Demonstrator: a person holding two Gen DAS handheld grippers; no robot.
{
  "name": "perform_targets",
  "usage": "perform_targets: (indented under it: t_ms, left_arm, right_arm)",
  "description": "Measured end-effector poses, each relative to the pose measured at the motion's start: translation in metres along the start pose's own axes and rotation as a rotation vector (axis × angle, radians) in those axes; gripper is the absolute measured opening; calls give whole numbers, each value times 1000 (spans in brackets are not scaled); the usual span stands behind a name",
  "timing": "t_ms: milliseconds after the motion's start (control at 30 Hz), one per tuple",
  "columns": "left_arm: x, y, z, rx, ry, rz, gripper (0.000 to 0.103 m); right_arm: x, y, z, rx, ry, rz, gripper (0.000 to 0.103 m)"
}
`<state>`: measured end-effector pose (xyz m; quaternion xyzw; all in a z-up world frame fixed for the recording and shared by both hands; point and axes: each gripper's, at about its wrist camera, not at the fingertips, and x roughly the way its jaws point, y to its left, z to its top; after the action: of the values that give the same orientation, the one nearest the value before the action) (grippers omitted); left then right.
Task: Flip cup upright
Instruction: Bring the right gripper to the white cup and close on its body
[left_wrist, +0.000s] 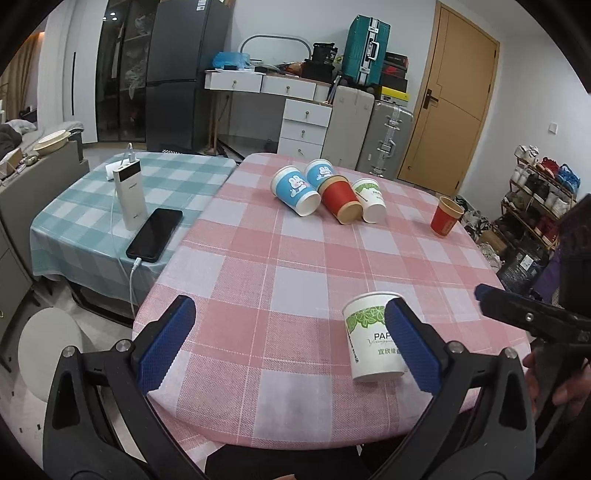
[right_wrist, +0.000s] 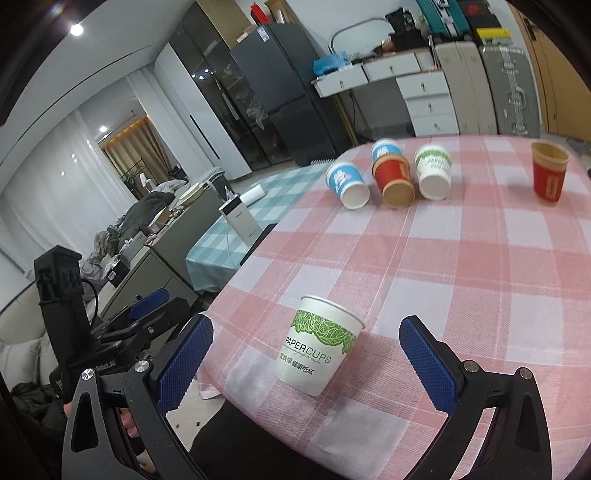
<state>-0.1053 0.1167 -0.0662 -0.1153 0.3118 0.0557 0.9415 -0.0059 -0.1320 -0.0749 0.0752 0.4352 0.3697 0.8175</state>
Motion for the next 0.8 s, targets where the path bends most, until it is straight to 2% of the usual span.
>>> perform_targets:
  t_ms: [100,267,433,500,633,800]
  left_arm:
    - [3,5,-2,-18,3,-23,102]
    - [16,13,-8,-43,26,-51,102]
    - [28,16,-13,-39,38,-70,102]
    - [33,16,-14,-37,42,-77,102]
    - [41,19,-15,-49,54,-87,102]
    - [49,22,-16,-61,72,-85,102]
  right_arm:
    - [17,-10,2,66,77,59,103]
    - [35,-27,6,165,134,114,103]
    - [62,-49,11,293,244,160,103]
    - [74,-55,15,330,297,149,103]
    - [90,-51,24,308,368,166,103]
    - [116,-41,27,265,482,112,103]
